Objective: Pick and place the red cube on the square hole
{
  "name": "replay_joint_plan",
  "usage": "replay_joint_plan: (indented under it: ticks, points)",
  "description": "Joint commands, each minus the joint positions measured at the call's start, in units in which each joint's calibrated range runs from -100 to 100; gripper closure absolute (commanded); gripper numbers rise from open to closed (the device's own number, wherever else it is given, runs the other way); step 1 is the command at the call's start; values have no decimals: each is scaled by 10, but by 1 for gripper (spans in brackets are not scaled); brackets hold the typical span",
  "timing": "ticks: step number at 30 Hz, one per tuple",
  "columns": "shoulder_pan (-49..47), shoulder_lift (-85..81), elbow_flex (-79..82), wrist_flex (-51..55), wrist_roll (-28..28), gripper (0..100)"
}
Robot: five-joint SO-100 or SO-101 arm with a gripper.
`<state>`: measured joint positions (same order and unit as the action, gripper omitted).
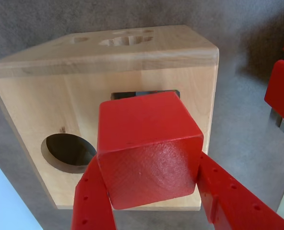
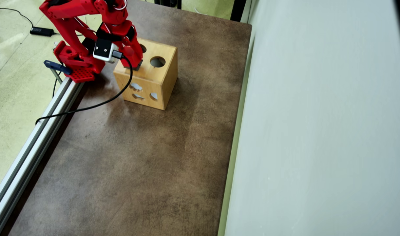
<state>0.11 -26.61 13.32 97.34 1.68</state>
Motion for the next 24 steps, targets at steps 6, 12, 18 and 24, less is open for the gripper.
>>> replay_joint_plan:
  ticks: [6,12,18,24]
  points:
    - [-3,8,-2,4,4,93]
    - [-3,24,-3,4,4,93]
    - [-3,26,-3,4,3,93]
    - [-4,27,-3,4,3,93]
